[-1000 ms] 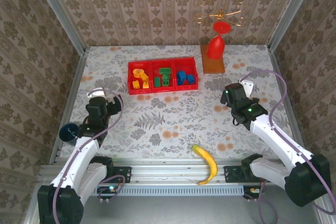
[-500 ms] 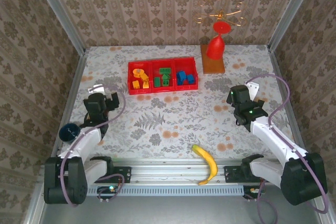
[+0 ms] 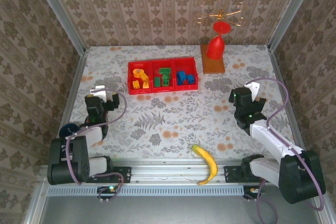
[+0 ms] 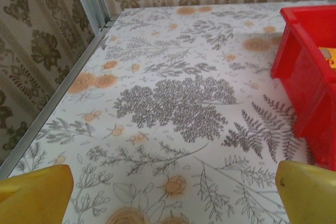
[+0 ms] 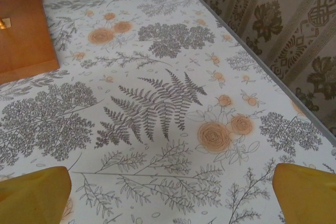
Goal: Sort the legos into containers by color
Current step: Reset both arms
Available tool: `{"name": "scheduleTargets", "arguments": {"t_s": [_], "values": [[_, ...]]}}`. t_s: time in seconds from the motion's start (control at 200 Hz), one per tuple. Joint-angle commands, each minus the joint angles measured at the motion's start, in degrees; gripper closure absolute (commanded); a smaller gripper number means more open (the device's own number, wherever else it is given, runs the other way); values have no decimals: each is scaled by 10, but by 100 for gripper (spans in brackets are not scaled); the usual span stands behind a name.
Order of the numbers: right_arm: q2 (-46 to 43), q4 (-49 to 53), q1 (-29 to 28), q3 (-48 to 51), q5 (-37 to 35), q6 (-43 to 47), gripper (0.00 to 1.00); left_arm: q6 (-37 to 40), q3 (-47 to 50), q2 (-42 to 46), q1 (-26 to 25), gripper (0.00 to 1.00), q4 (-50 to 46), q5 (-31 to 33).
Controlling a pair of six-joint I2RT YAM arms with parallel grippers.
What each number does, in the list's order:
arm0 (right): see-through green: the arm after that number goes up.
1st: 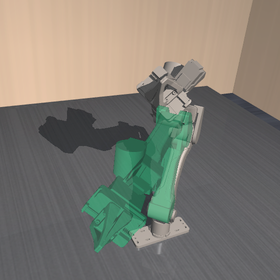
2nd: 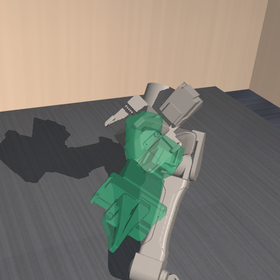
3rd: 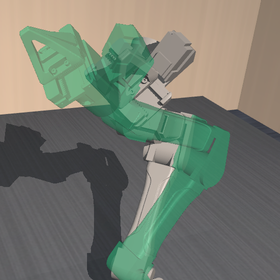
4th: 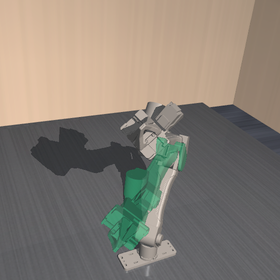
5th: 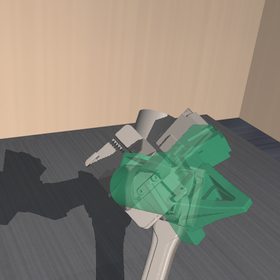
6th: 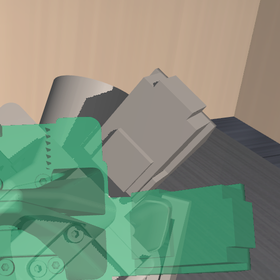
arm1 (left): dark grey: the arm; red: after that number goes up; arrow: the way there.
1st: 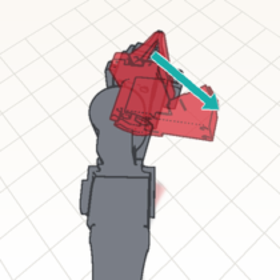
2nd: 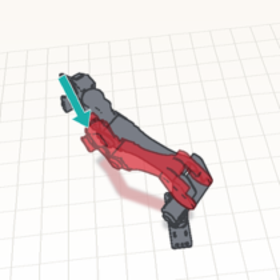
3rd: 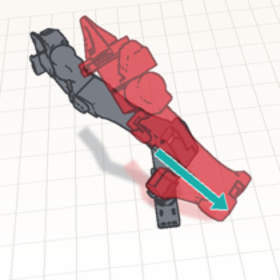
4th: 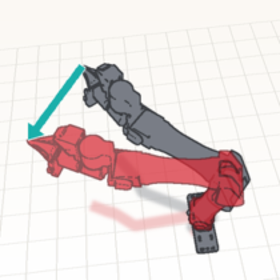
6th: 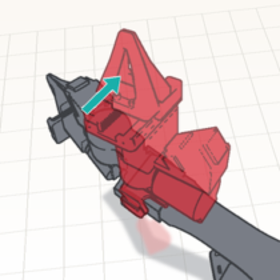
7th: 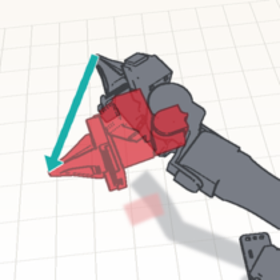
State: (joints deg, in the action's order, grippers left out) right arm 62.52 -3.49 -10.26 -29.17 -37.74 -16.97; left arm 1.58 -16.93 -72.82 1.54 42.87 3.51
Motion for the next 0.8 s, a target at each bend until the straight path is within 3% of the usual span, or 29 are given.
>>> {"name": "scheduleTargets", "arguments": {"t_s": [0.0,0.115,0.335,0.555,0.795], "values": [[6,-82,11,14,-7,30,0,1,8,-26,13,0,76,-48],[12,-92,22,13,11,39,0,-16,3,-43,22,0,92,-80],[30,-160,49,34,73,76,0,-3,19,-161,22,0,247,-141],[50,-221,72,54,139,102,0,24,-45,-167,21,0,128,-202],[71,-309,102,79,190,107,0,24,-41,-168,23,0,137,-214]]}}
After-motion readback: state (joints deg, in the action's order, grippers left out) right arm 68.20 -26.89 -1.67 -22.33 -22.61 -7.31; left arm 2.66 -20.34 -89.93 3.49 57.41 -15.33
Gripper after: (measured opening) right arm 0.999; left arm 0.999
